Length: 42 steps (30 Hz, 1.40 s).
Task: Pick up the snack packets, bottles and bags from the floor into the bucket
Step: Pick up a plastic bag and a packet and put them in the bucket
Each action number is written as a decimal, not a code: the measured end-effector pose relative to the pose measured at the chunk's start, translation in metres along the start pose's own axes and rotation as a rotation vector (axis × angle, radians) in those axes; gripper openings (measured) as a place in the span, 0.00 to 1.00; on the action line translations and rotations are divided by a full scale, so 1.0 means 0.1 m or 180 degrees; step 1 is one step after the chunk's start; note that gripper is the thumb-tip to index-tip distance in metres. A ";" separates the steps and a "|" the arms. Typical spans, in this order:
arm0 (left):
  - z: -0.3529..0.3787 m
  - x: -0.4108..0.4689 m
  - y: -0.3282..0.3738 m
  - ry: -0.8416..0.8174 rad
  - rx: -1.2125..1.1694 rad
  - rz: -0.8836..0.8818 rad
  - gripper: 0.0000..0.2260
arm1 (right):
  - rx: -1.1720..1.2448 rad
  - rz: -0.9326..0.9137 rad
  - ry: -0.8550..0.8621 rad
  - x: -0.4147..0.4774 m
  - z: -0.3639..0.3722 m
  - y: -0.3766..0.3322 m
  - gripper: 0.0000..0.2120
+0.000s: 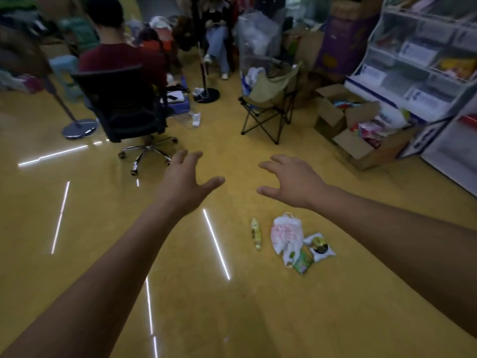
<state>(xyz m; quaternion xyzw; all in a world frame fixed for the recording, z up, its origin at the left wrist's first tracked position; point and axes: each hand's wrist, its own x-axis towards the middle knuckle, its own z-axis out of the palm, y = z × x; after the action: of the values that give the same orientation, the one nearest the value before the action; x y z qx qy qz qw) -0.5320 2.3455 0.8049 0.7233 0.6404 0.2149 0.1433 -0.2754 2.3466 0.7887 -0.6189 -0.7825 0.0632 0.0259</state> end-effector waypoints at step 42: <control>3.06 2.02 2.09 -0.1442 0.0120 0.0493 0.39 | 0.0313 0.1576 -0.0778 -0.11 0.82 3.76 0.37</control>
<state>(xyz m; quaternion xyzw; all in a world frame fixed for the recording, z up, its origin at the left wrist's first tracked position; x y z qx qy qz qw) -0.1824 2.5367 0.6668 0.8025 0.5385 0.0456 0.2528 0.0804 2.4155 0.6583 -0.7770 -0.6008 0.1797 -0.0549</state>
